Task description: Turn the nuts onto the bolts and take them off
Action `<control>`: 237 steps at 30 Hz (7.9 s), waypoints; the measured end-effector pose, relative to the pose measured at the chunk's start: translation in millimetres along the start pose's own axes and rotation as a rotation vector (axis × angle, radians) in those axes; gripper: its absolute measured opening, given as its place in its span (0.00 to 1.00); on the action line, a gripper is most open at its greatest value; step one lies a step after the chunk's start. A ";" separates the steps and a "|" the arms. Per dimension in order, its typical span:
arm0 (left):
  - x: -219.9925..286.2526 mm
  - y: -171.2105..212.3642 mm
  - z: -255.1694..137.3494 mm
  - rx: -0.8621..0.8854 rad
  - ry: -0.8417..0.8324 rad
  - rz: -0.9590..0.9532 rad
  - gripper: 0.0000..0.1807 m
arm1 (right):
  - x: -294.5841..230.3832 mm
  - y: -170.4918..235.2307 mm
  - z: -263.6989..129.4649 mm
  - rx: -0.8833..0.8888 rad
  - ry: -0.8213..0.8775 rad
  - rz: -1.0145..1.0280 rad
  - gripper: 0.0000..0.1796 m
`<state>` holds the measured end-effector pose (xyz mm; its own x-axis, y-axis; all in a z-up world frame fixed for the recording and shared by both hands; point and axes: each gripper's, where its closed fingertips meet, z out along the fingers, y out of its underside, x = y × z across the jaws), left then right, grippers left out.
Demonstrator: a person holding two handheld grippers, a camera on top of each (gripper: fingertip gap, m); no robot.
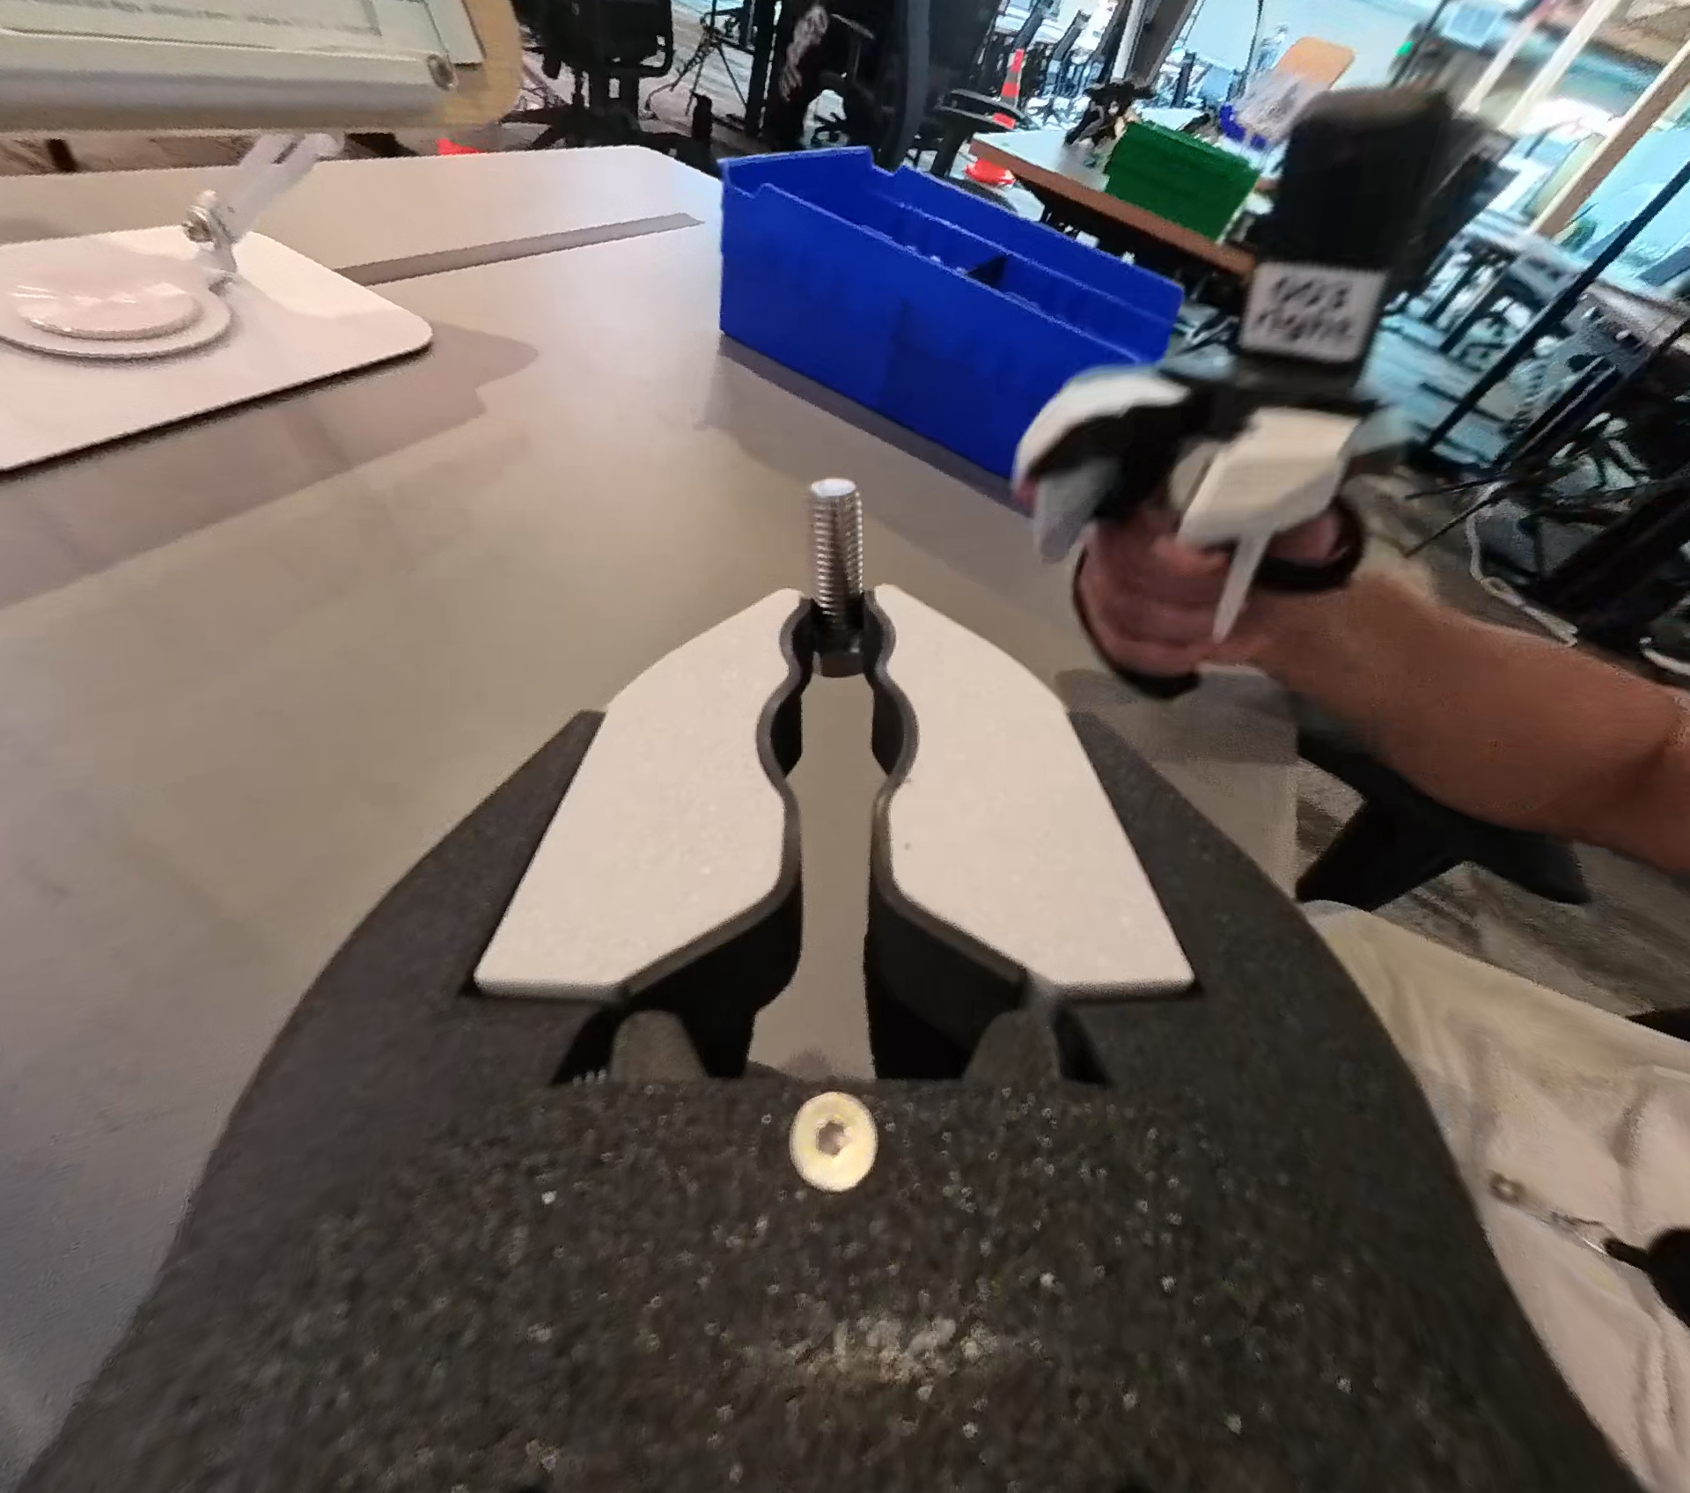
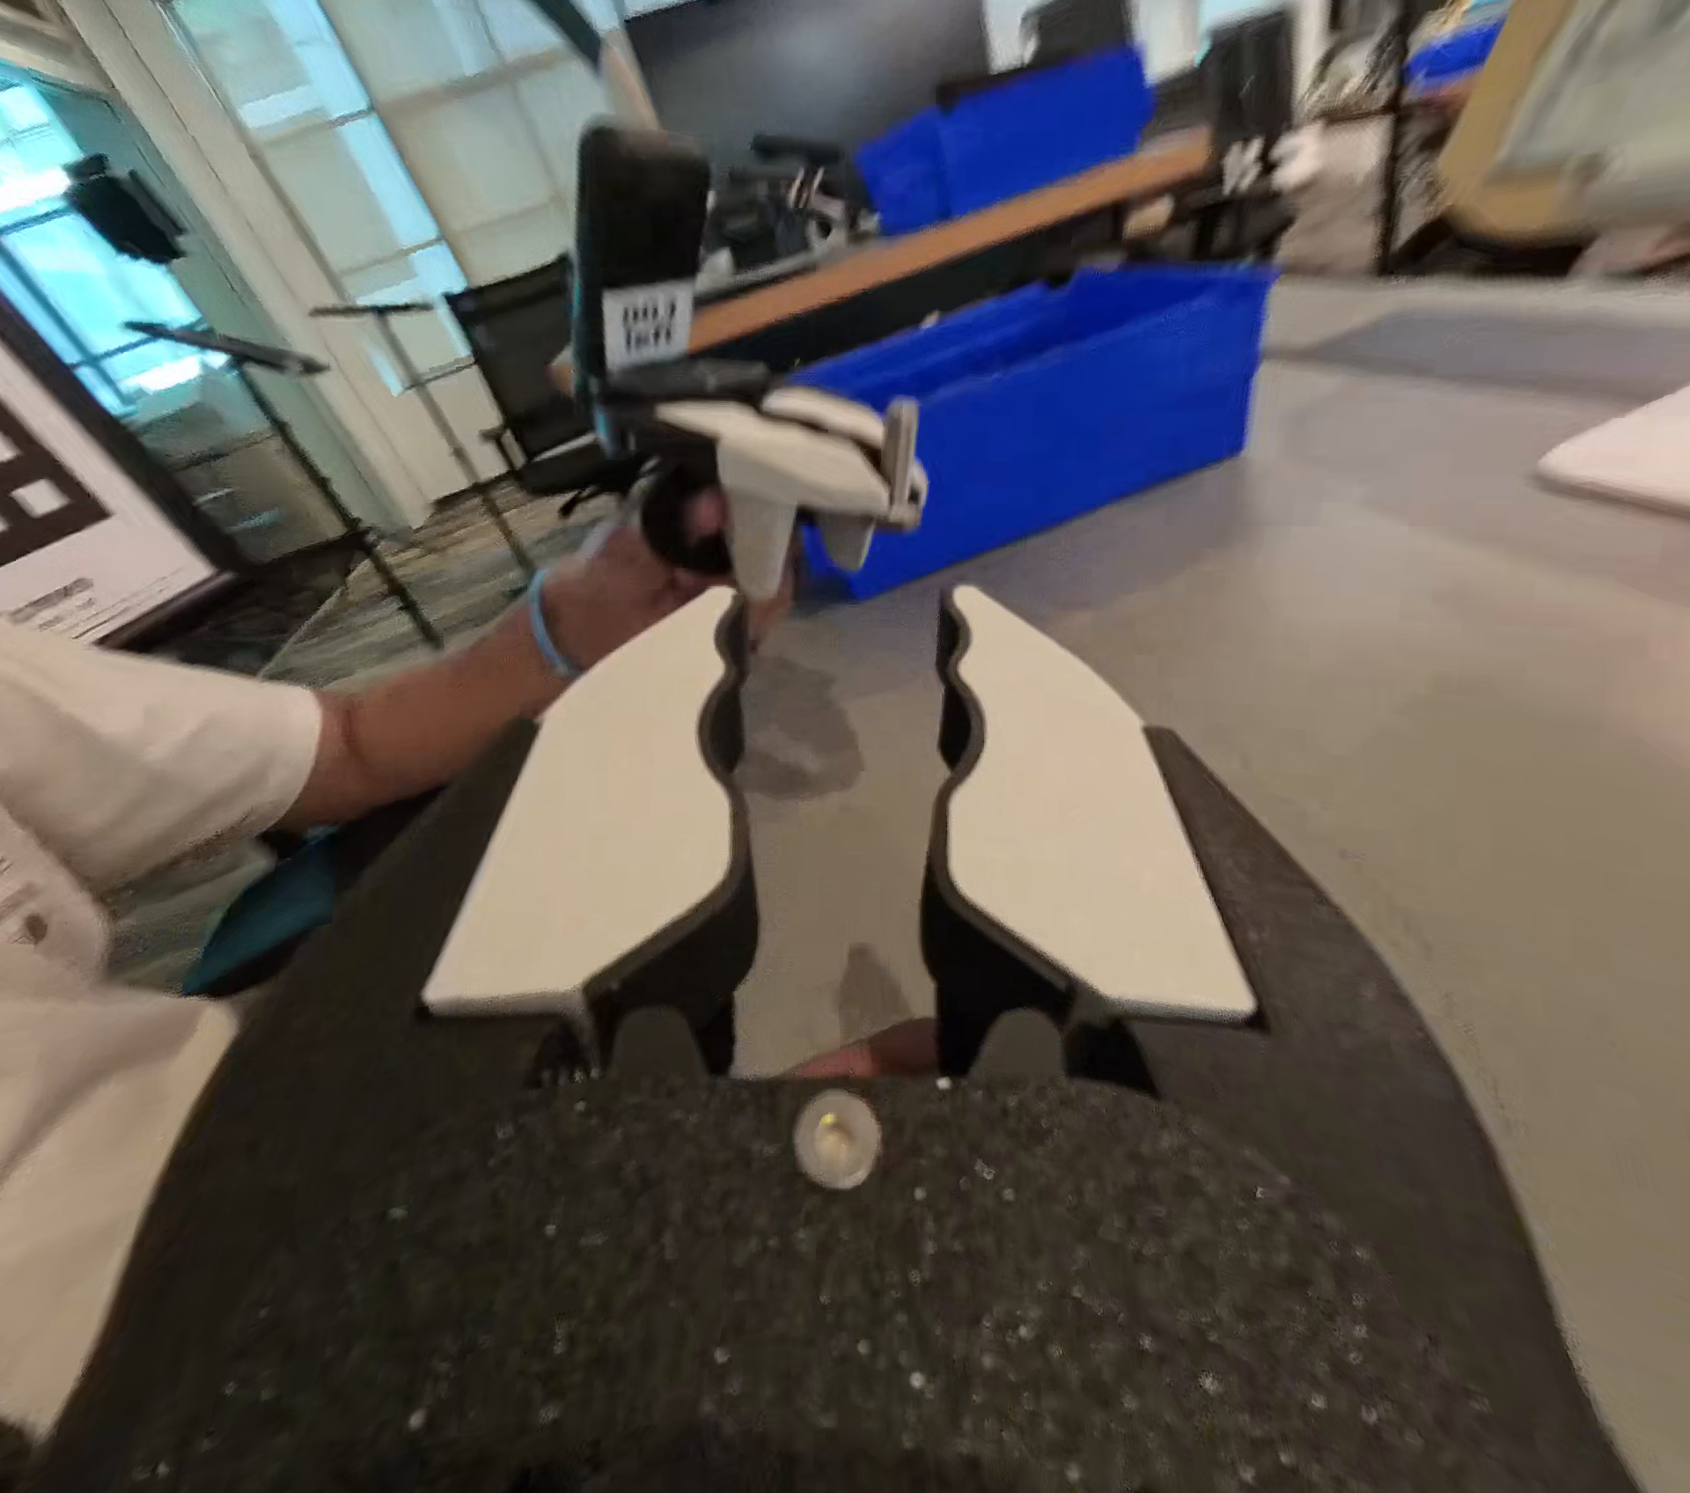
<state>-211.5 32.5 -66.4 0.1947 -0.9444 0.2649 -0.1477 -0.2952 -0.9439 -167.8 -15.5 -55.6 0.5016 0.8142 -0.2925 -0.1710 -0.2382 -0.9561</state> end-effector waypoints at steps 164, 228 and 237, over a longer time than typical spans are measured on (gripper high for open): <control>-23.8 -69.4 -70.7 0.131 0.177 0.002 0.10 | 21.9 13.7 13.9 -0.128 0.015 0.073 0.23; 63.3 -11.9 -8.2 0.031 0.638 -0.110 0.26 | -8.4 12.0 16.4 -0.099 -0.187 -0.083 0.09; 67.2 1.6 -2.6 -0.027 0.631 -0.085 0.25 | -9.9 3.1 12.2 -0.054 -0.214 -0.034 0.09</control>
<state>-201.2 -31.7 -49.6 -0.4008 -0.8185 0.4115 -0.1832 -0.3685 -0.9114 -183.6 -17.8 -55.4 0.3135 0.9148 -0.2546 -0.1083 -0.2319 -0.9667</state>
